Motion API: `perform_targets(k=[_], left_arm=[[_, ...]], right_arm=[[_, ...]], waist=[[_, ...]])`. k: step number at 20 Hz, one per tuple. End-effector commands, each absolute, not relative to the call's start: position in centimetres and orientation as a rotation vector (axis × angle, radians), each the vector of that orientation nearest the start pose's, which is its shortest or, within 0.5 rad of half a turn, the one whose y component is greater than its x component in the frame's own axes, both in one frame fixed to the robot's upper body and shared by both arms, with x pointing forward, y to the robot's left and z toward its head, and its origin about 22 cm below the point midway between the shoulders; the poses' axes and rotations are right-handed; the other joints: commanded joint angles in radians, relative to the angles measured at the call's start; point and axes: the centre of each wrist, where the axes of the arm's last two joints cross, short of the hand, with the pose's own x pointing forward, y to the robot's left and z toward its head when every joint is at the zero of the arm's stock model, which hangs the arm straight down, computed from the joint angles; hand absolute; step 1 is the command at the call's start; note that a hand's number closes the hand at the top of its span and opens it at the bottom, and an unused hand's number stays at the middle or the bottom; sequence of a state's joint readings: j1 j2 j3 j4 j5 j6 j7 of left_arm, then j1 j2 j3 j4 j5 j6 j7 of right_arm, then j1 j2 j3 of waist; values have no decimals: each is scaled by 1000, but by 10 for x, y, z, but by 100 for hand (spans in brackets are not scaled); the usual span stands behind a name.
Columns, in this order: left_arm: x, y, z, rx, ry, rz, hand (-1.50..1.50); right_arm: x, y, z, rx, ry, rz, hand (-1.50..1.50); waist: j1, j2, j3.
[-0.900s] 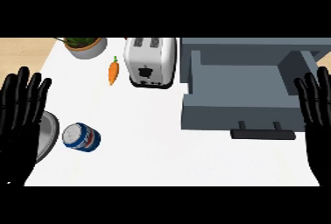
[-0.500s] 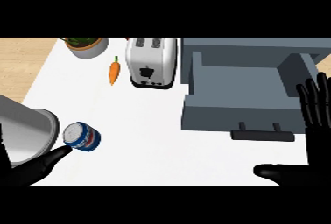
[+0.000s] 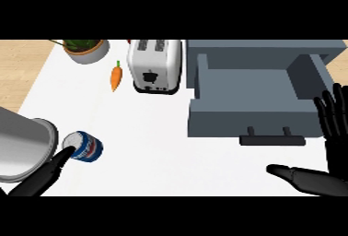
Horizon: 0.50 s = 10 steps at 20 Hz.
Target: Pick up the can, place it into the drawer and close the drawer
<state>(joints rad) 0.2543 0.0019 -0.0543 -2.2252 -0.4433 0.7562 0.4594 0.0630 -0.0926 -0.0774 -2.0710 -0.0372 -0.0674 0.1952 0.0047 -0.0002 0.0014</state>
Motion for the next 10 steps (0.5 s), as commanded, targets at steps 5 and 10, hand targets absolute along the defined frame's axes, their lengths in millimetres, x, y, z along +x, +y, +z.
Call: perform_targets(k=[5,10], left_arm=[[159,219,117,832,-1534,698,-150],[188,216,97,762,-1487,703,-150]], right_arm=[[201,-279,93,-152,-1810,-88,-150],[206,-277,96,-159,-1829,-76,-150]], waist=[[-5,0,-1],[-6,0,-1]])
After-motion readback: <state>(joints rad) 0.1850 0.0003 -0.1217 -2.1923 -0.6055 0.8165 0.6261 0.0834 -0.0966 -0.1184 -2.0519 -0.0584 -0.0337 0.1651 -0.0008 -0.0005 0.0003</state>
